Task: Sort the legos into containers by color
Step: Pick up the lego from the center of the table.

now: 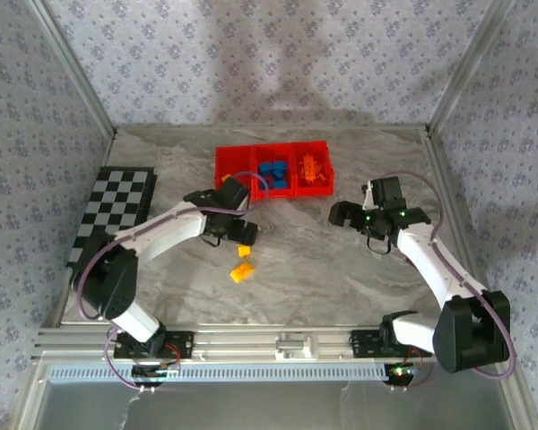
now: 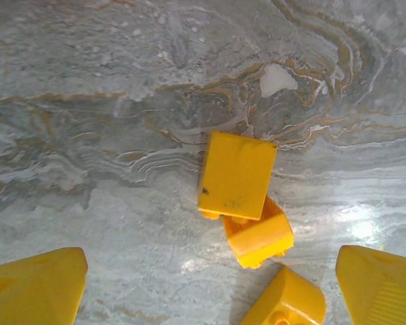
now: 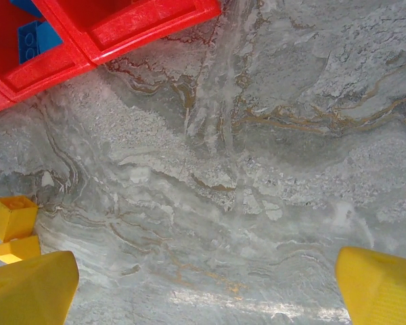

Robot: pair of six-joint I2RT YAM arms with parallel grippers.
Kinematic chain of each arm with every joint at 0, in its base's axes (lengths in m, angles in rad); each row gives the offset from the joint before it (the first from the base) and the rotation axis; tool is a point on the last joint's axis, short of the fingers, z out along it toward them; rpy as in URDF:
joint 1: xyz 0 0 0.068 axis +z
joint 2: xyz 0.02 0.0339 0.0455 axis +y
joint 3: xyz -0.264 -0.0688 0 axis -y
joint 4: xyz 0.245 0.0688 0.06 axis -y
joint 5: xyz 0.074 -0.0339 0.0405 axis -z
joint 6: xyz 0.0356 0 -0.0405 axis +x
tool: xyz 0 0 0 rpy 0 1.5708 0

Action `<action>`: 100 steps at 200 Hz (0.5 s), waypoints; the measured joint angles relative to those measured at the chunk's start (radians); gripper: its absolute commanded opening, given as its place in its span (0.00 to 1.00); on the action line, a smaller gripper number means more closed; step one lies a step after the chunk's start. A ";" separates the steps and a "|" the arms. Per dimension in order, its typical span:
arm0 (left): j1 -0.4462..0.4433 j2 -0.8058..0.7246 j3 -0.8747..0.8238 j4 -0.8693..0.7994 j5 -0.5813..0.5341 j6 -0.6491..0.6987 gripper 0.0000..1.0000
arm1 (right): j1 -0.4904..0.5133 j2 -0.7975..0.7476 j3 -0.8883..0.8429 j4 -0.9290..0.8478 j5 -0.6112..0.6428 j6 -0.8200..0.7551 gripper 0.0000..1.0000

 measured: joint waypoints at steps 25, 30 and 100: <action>0.000 0.070 0.054 -0.009 0.019 0.031 0.97 | 0.000 -0.010 0.000 -0.002 0.001 0.000 1.00; 0.000 0.083 0.068 -0.011 0.021 0.037 0.96 | 0.000 -0.011 0.000 -0.003 0.002 0.000 1.00; 0.000 0.252 0.191 -0.032 0.021 0.107 0.83 | 0.000 -0.018 0.000 -0.006 0.009 -0.001 1.00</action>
